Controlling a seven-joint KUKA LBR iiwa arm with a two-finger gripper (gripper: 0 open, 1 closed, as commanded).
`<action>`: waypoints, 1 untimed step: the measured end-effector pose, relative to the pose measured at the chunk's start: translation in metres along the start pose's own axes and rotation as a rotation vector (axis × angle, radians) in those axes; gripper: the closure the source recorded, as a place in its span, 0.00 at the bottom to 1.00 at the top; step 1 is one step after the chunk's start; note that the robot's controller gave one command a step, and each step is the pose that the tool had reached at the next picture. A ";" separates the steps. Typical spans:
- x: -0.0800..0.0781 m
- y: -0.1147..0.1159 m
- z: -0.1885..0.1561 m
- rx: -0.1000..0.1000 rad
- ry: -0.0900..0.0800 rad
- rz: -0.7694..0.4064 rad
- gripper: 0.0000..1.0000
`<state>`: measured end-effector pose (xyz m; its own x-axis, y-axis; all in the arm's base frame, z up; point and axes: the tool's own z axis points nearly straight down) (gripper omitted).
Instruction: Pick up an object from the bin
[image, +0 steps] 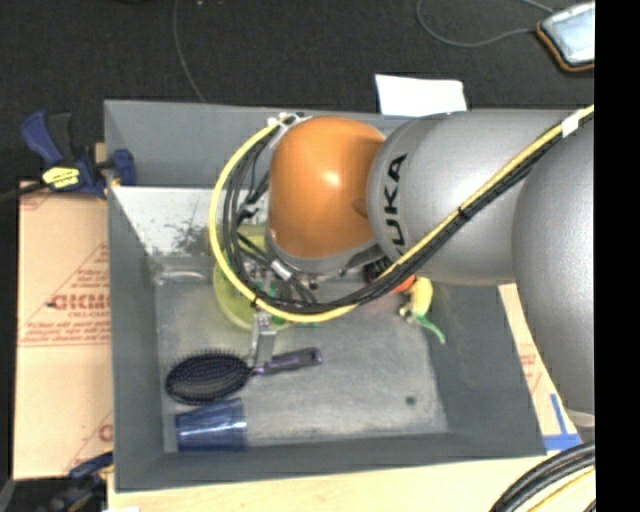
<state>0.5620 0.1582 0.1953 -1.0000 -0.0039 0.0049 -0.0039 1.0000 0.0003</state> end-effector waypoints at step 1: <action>-0.002 -0.001 -0.005 -0.001 -0.008 0.004 0.00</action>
Offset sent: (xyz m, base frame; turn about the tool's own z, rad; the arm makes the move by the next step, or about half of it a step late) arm 0.0039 -0.0647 -0.1253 -0.1301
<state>0.5639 0.1573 0.1999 -1.0000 0.0005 -0.0031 0.0005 1.0000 0.0017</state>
